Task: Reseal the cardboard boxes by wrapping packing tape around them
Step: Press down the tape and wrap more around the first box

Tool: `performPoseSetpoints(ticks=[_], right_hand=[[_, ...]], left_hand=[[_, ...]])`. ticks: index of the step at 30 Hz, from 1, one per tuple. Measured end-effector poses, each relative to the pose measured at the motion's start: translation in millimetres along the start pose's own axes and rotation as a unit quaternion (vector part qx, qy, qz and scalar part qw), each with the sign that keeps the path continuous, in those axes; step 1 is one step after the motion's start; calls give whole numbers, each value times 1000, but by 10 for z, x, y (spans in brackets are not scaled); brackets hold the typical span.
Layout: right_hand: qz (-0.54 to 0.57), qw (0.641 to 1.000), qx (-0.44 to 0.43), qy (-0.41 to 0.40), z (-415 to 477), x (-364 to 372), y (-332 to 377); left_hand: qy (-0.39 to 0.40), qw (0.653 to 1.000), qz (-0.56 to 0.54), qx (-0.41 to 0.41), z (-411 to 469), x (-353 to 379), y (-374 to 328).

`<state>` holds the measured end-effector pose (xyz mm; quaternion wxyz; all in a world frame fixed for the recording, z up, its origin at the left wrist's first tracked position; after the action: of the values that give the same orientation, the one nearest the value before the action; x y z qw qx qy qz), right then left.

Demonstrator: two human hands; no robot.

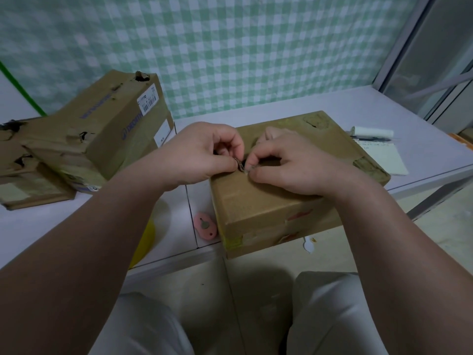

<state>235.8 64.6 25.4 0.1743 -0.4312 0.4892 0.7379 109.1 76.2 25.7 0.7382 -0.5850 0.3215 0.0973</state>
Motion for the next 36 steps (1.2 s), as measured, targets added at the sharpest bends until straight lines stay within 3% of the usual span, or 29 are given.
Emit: performPoseSetpoints(ticks=[8,15,36], right_hand=[[86,993,40,-64,-17,-71,-87],[85,990,66,-95,7,-65,-88],[187,973,95,-96,-23,-95,-185]], left_hand=[[-2,1000,-8,10,-18,-3,-15],[-23,1000,-18,10,-13,36,-16],[-39,998,-44,1,-39,75,-42]])
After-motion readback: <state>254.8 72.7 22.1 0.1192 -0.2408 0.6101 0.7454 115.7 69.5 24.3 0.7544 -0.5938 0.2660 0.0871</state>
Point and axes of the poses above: each hand's wrist, its own z-axis towards the middle knuckle, its own x-axis out of the palm, y = z × x, the point moved 6 cm from there along z, towards the middle knuckle, and after that the axes turned 7 degrees about -y, right-handed, at the moved point
